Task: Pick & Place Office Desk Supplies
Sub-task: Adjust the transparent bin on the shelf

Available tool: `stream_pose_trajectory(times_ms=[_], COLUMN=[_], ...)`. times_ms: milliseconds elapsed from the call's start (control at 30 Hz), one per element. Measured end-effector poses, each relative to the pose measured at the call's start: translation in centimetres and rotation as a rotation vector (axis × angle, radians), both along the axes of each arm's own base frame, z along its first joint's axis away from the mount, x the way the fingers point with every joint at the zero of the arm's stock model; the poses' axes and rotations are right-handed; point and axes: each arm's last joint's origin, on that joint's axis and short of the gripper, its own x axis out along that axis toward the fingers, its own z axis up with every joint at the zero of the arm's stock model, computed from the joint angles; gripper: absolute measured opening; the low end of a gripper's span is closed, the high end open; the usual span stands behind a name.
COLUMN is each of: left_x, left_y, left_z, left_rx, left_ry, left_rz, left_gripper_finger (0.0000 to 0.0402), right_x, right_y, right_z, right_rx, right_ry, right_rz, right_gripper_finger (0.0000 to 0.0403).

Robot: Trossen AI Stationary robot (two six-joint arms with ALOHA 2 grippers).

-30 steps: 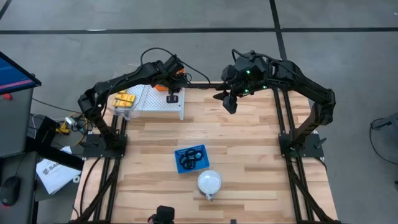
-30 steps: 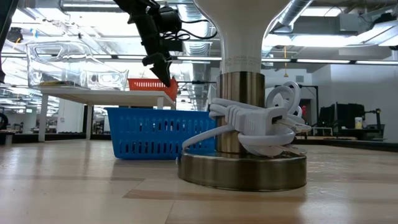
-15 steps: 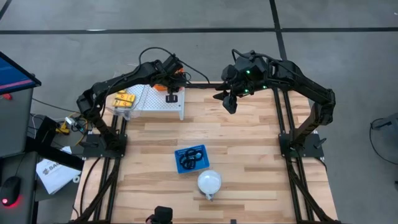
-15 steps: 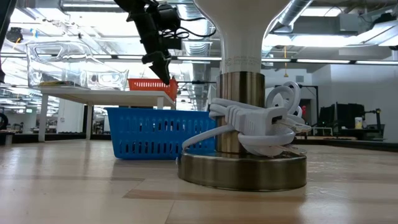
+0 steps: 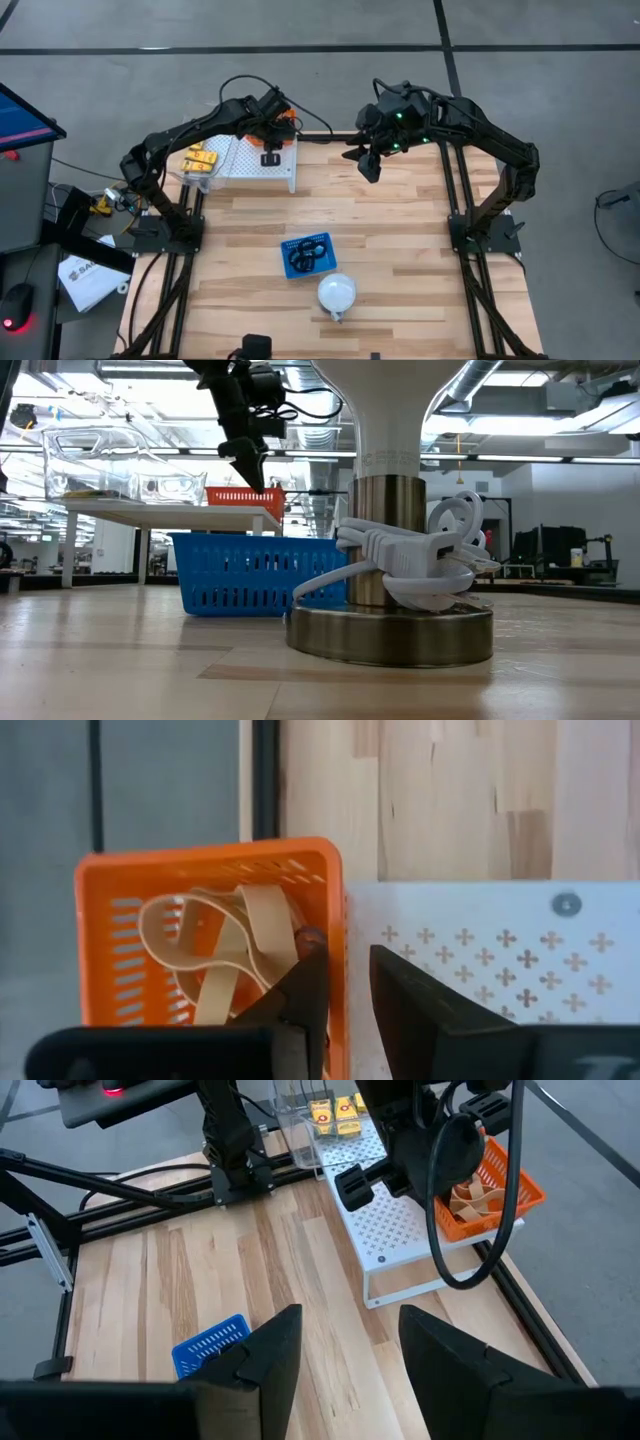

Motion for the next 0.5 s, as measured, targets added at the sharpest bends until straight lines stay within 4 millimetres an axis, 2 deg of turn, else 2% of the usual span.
stream_pose_trajectory(times_ms=[233,500], left_x=[-0.2,-0.8], left_y=[0.0,-0.4], left_z=[0.0,1.8], left_rx=[-0.006,0.048], left_ry=[0.014,-0.069], left_rz=[0.004,0.02], left_gripper_finger=[0.0067,0.0067], right_x=[0.0,0.0], right_y=[0.2,0.2], right_z=[0.0,0.0], right_rx=[0.006,0.006], right_ry=[-0.001,-0.002], right_rz=[0.001,0.002], right_gripper_finger=[0.0166,0.0166])
